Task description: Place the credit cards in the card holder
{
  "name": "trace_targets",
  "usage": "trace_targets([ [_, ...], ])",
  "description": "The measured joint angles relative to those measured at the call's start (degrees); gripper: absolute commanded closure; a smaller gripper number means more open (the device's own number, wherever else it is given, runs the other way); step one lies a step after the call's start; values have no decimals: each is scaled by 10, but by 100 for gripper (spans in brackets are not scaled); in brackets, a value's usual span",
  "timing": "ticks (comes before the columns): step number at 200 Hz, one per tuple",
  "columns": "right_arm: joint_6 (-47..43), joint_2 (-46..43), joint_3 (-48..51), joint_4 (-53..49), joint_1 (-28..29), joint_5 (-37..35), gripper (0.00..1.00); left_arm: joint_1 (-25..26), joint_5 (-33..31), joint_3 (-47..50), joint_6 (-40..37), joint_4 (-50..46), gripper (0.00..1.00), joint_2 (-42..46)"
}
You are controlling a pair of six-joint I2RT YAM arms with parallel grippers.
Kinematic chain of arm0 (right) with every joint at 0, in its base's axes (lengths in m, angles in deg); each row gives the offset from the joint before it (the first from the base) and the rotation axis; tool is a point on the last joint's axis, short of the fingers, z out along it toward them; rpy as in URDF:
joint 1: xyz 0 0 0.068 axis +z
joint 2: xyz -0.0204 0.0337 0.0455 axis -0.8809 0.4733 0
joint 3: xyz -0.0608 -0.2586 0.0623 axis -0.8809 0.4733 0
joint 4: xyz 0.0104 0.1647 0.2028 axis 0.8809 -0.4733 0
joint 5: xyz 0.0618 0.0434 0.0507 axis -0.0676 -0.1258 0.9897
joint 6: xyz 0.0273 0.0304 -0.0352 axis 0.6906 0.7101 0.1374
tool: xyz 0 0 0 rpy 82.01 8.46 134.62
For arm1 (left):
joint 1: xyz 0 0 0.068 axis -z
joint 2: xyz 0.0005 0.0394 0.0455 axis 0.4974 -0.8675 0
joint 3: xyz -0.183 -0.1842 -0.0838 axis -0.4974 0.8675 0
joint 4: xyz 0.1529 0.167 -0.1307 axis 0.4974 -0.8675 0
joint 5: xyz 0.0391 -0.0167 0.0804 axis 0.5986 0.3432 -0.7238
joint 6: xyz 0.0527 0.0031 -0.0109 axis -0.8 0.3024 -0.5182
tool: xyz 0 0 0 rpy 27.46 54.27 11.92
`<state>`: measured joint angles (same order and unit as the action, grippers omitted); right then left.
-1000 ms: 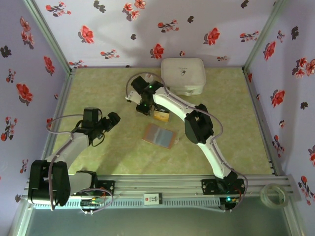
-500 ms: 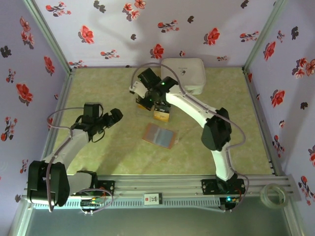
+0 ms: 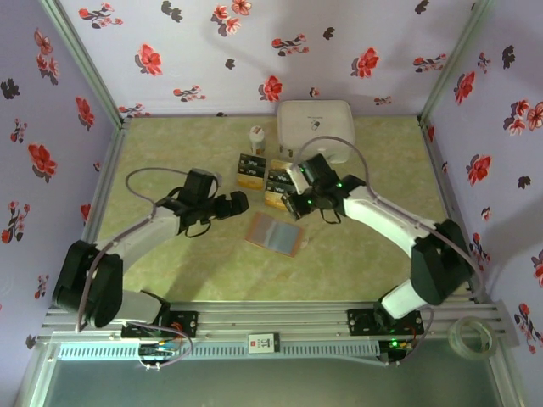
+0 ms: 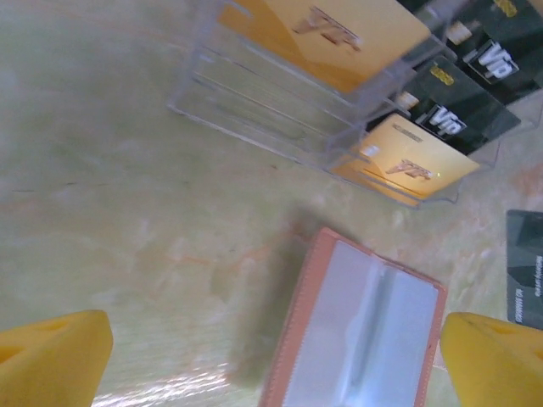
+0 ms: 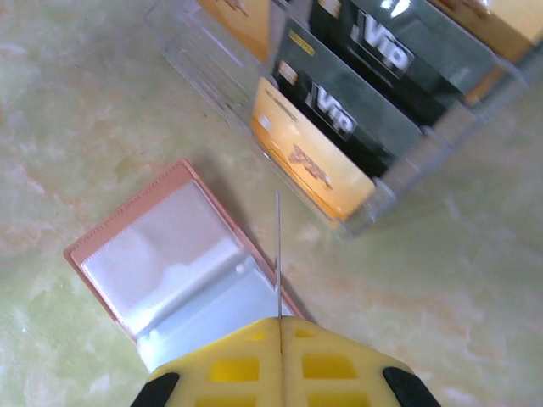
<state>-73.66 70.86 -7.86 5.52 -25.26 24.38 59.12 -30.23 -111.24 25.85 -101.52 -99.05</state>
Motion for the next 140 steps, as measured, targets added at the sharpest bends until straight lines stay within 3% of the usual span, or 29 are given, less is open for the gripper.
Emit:
trace_targets([
  [63, 116, -101, 127, 65, -7, 7, 100, 85, -30, -64, -7, 2, 0, -114],
  [140, 151, -182, 179, 67, -49, 4, 100, 155, -48, -78, 0, 4, 0, -158],
])
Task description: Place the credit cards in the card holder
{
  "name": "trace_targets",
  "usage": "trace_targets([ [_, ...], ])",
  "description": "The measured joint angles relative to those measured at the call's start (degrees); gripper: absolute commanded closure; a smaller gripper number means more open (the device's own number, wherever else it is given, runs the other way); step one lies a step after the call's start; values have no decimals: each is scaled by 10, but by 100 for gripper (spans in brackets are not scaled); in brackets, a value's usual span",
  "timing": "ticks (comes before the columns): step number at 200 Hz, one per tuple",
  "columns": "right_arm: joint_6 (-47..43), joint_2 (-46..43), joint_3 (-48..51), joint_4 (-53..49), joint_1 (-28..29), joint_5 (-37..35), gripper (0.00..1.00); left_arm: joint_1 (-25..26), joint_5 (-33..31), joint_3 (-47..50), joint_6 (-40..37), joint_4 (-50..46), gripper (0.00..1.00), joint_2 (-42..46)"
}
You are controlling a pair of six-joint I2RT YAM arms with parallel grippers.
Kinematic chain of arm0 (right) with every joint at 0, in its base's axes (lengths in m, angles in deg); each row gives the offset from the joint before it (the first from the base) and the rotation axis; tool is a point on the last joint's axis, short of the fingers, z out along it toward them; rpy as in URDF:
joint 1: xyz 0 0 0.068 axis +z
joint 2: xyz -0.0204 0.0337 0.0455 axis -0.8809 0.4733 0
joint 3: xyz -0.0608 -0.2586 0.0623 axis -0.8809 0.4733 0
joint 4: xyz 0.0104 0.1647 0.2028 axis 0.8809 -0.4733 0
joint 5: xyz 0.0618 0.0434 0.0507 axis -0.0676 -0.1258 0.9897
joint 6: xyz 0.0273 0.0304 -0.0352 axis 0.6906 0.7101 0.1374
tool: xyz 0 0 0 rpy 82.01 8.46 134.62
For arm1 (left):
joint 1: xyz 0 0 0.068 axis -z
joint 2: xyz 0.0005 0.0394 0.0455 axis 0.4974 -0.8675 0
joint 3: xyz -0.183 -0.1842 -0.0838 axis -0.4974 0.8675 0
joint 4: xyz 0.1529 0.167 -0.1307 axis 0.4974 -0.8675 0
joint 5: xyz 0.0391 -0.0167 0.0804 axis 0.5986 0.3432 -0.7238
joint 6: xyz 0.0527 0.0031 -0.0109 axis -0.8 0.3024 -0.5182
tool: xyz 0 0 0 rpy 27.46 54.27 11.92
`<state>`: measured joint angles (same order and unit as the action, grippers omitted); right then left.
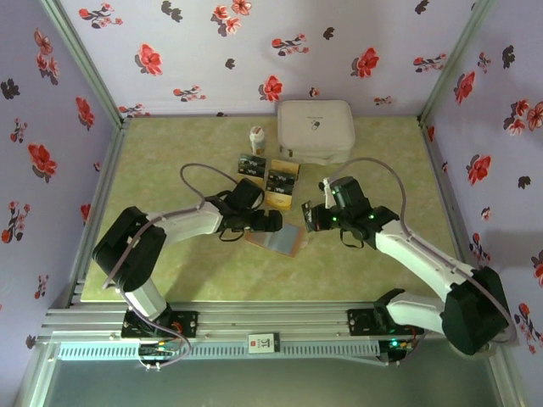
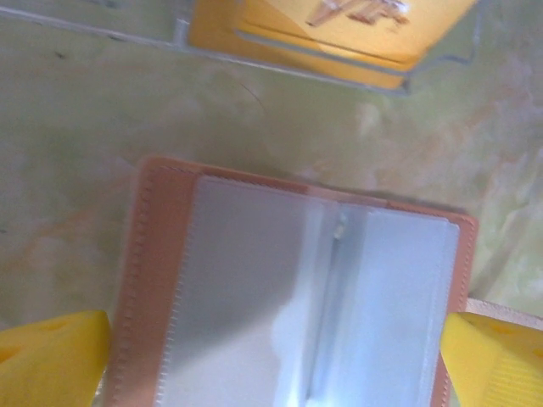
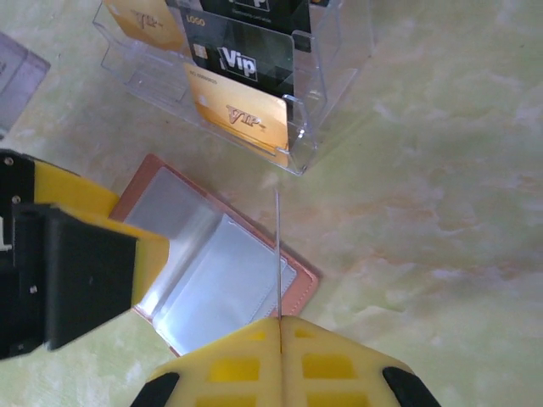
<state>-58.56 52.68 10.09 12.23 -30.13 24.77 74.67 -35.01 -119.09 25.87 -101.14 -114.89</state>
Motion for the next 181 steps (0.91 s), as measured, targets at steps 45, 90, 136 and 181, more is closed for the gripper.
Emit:
trace_targets([
  [45, 2, -7, 4, -1, -6, 0, 100, 66, -10, 44, 47, 30, 0, 31],
  [90, 2, -7, 5, -2, -6, 1, 100, 110, -45, 109, 102, 52, 0, 85],
  [136, 11, -7, 5, 0, -6, 19, 100, 91, -98, 131, 118, 36, 0, 149],
  [181, 37, -14, 10, 7, -7, 46, 100, 40, -112, 102, 94, 1, 0, 155],
])
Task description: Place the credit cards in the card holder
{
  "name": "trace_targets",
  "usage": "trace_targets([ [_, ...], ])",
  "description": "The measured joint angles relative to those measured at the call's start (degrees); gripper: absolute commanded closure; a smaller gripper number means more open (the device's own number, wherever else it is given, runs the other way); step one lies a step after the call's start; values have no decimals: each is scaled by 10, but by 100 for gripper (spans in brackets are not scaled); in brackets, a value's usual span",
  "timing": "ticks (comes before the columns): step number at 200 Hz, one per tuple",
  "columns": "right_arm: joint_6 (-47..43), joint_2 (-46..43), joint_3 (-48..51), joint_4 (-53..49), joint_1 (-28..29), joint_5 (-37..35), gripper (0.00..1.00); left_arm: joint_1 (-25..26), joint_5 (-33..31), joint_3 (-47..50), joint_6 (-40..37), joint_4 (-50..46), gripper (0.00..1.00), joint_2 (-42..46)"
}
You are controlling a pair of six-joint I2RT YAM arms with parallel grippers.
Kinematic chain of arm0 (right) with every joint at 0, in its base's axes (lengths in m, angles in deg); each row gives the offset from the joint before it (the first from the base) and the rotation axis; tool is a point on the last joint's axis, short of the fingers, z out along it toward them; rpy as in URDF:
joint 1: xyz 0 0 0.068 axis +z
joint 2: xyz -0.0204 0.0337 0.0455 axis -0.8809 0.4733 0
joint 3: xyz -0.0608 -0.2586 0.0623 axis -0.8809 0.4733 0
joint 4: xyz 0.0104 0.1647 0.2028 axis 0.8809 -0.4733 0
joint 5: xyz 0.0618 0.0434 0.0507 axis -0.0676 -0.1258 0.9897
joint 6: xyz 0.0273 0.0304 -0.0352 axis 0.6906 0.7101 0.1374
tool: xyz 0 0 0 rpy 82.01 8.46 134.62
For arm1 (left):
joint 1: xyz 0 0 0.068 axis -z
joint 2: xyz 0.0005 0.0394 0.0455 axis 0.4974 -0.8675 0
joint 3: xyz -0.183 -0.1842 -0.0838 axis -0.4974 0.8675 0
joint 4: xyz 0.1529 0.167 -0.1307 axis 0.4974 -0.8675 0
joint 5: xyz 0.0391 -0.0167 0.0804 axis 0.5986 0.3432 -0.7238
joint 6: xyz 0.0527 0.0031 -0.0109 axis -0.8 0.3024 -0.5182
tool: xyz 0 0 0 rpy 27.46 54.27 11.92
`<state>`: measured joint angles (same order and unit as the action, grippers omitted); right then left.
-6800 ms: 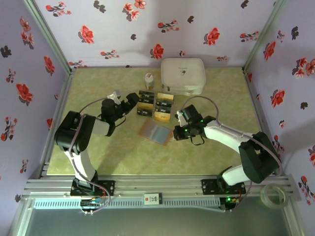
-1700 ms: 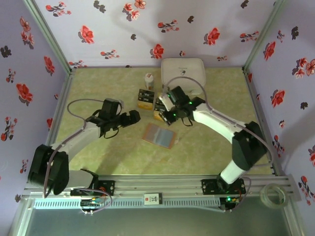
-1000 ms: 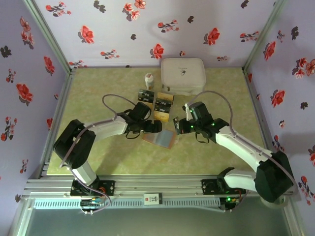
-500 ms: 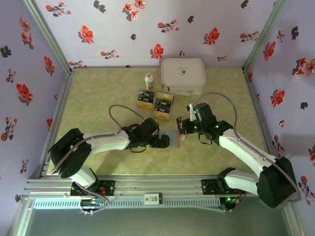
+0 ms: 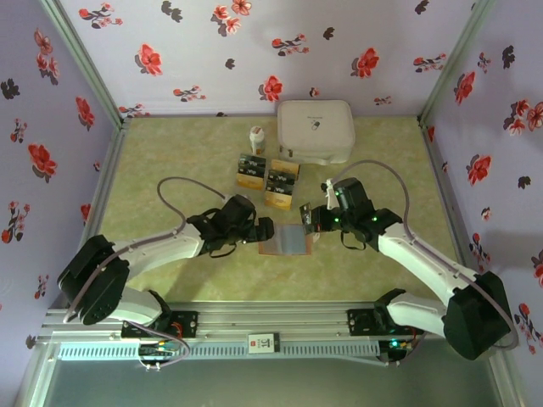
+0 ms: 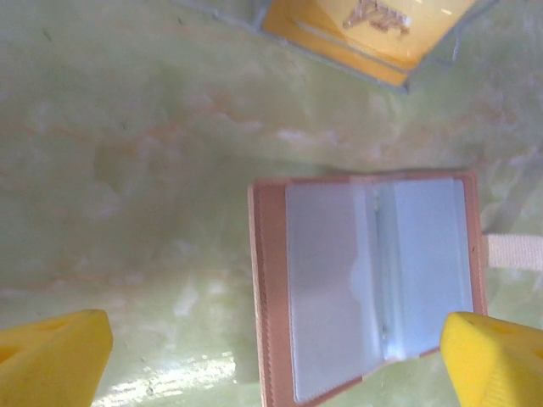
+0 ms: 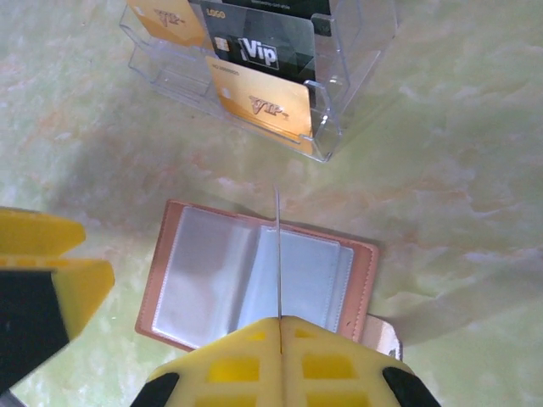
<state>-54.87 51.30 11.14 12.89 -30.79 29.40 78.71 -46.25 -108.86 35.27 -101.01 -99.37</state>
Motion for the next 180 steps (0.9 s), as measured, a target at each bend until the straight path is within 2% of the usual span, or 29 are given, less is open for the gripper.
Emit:
trace_targets([
  [80, 96, -26, 68, 90, -1, 32, 100, -57, 0, -100, -101, -57, 0, -60],
  [127, 149, -26, 106, 154, -1, 35, 100, -59, 0, -151, -147, -74, 0, -113],
  [180, 168, -12, 134, 211, -1, 61, 100, -55, -11, -155, -164, -91, 0, -149],
])
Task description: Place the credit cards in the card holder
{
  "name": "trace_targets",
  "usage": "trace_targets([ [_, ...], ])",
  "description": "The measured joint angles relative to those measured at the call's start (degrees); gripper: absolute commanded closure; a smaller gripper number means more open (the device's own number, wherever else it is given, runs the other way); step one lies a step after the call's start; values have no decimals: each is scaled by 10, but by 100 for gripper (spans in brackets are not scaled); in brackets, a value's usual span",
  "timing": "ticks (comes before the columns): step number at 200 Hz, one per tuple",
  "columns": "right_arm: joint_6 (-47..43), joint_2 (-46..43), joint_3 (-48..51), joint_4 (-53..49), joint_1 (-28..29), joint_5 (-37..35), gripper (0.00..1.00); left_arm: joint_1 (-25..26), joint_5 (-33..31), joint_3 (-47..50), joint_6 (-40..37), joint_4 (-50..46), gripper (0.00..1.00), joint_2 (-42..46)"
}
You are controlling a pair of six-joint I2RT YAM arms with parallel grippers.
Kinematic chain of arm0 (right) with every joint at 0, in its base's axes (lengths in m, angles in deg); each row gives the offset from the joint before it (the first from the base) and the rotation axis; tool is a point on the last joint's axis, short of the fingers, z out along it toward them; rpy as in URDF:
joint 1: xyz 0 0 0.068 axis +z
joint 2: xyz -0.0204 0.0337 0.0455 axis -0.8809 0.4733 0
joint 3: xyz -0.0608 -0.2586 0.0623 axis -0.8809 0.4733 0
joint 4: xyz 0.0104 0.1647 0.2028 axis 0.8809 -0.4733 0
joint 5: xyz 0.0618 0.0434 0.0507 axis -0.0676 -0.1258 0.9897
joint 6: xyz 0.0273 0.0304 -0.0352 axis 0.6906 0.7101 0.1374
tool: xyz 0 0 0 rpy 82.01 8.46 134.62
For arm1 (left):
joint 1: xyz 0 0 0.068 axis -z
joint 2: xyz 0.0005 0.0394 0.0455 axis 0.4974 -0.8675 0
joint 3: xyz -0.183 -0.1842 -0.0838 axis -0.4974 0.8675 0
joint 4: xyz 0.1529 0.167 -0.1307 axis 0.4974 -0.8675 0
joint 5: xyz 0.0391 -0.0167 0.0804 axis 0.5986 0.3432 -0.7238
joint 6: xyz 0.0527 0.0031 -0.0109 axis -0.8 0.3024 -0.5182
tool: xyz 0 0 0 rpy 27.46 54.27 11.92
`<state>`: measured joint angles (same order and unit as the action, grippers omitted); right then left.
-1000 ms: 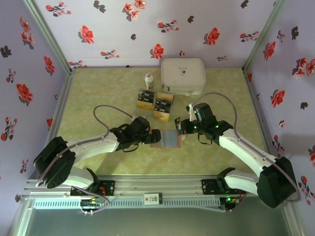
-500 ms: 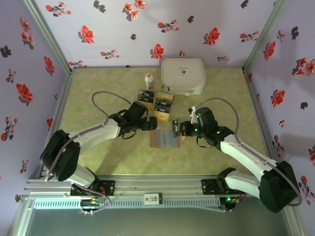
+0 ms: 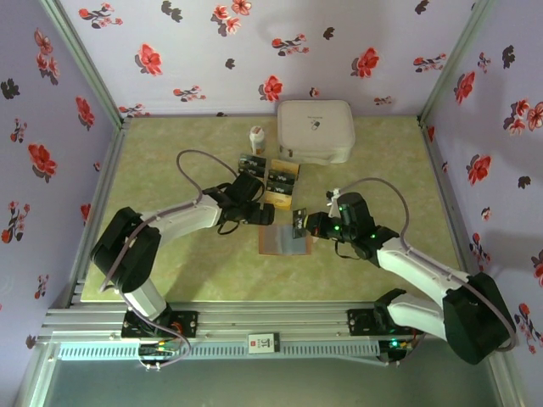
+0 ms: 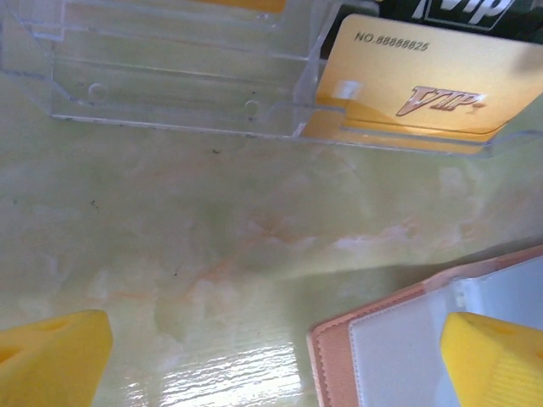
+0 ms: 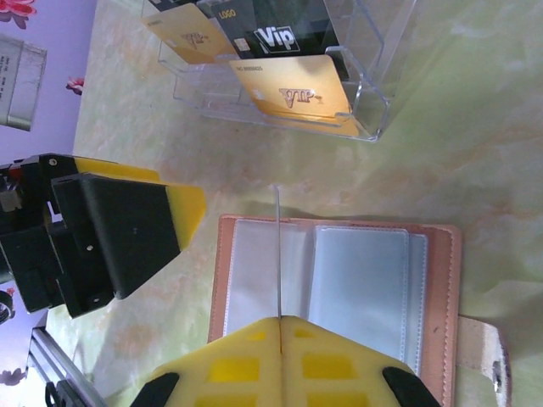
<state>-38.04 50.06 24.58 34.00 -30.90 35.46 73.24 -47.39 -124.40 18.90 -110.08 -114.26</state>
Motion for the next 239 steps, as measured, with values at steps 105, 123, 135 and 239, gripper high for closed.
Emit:
trace_targets([
  [105, 6, 31, 28, 59, 0, 27, 100, 51, -52, 57, 18, 3, 0, 0],
  [123, 7, 31, 29, 66, 0, 30, 100, 55, -56, 70, 27, 5, 0, 0],
  [135, 7, 32, 30, 69, 0, 31, 100, 56, -57, 78, 32, 10, 0, 0],
  [239, 14, 64, 49, 109, 0, 46, 100, 59, -71, 103, 47, 35, 0, 0],
])
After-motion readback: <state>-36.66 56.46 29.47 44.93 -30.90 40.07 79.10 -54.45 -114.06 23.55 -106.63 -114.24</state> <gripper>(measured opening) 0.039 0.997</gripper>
